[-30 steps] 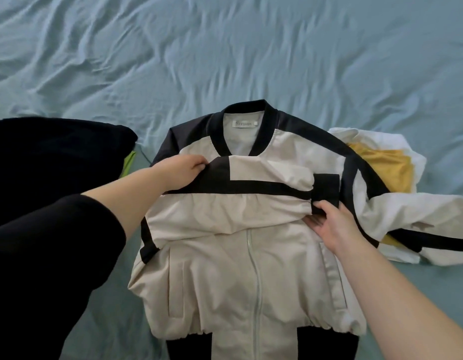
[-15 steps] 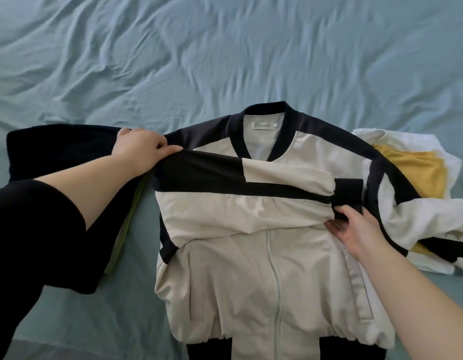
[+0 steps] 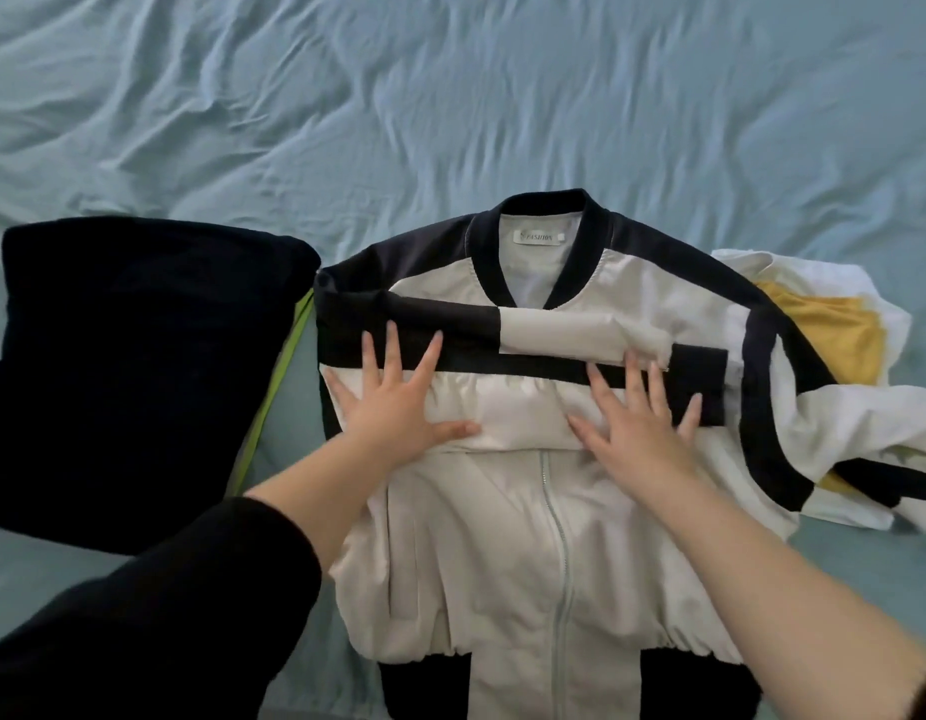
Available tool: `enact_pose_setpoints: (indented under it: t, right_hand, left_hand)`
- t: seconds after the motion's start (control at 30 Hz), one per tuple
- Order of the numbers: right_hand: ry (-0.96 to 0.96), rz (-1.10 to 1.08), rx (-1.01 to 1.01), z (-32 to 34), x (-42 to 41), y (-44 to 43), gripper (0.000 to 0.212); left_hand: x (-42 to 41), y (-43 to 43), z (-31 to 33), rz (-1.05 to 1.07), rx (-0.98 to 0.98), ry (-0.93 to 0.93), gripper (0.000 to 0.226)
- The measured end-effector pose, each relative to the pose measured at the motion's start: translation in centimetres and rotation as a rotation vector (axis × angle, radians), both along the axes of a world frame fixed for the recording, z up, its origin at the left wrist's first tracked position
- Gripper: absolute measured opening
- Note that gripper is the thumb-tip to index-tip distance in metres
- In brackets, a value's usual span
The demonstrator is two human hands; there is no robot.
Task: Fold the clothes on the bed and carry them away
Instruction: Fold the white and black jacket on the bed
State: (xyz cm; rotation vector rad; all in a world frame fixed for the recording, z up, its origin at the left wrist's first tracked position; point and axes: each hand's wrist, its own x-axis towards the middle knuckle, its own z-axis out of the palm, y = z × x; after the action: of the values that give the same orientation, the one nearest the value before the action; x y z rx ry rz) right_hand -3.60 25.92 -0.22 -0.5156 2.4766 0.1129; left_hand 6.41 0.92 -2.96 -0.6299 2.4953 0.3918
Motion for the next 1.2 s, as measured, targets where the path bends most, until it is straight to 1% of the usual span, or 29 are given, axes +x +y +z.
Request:
enact_pose_setpoints:
  t: [0.03,0.1,0.27,0.33,0.43,0.5,0.53,0.6,0.67,0.7,0.73,0.8,0.87,0.93,1.0,1.03,1.1,1.2]
  right_hand:
    - [-0.084,-0.023,0.037,-0.6,-1.1,-0.1,0.07]
    - [-0.177,-0.028,0.086,-1.3,-2.9,-0.7,0.074]
    - [-0.257,0.015,0.138,-1.0,-4.3,-1.5,0.082]
    - [-0.305,0.025,0.13,-0.7,-4.7,-1.6,0.083]
    - [-0.326,0.002,0.091,-0.3,-4.4,-1.6,0.081]
    - [-0.29,-0.049,-0.01,-0.1,-3.9,-1.3,0.071]
    - [-0.275,-0.095,-0.102,0.2,-3.5,-1.0,0.063]
    - [-0.275,-0.274,-0.398,0.9,-2.0,0.5,0.047]
    - [-0.325,-0.546,-0.75,2.3,0.2,3.9,0.028]
    - [-0.341,-0.682,-0.854,3.0,1.1,6.2,0.018]
    - [-0.345,-0.818,-0.906,3.5,1.4,8.9,0.013]
    - [-0.335,-1.09,-0.929,4.5,0.9,14.9,0.015]
    - [-0.271,-1.334,-0.924,5.3,-1.1,21.1,0.013]
    - [-0.21,-1.504,-0.885,5.7,-3.5,26.6,0.011]
    - [-0.258,-1.649,-0.868,5.5,-5.6,30.7,0.005]
    - [-0.31,-1.707,-0.869,5.4,-6.6,32.0,0.005]
    - [-0.429,-1.766,-0.864,5.1,-8.3,33.6,0.015]
    - [-0.59,-1.762,-0.865,4.5,-9.7,34.0,0.027]
  left_hand:
    - [-0.4,-0.7,-0.4,-0.011,0.011,-0.037,0.119]
    - [-1.0,-1.3,-0.6,-0.022,0.008,-0.079,0.122]
    - [-1.2,0.2,1.0,-0.024,-0.052,-0.098,0.119]
    - [-0.9,1.4,1.8,0.001,-0.065,-0.085,0.108]
    - [-0.1,4.8,2.8,-0.022,-0.004,-0.025,0.081]
    - [0.5,8.0,3.3,-0.048,0.07,-0.006,0.07]
    - [0.8,9.6,3.5,-0.051,0.099,-0.012,0.068]
    - [0.9,13.1,3.9,-0.028,0.152,-0.032,0.066]
    - [0.3,16.4,4.1,0.016,0.183,-0.025,0.067]
    - [-0.2,18.1,4.3,0.034,0.193,-0.012,0.068]
    - [-0.8,19.7,4.6,0.04,0.204,0.001,0.068]
    - [-2.6,23.2,5.2,0.016,0.225,0.03,0.07]
    - [-4.8,26.6,5.9,-0.033,0.23,0.079,0.075]
    - [-7.3,29.9,6.5,-0.09,0.226,0.168,0.08]
    - [-10.0,32.9,7.0,-0.151,0.22,0.255,0.083]
    - [-11.3,34.2,7.1,-0.181,0.212,0.279,0.084]
    - [-14.2,36.6,7.0,-0.24,0.176,0.302,0.086]
    - [-18.1,39.8,6.7,-0.324,0.175,0.281,0.088]
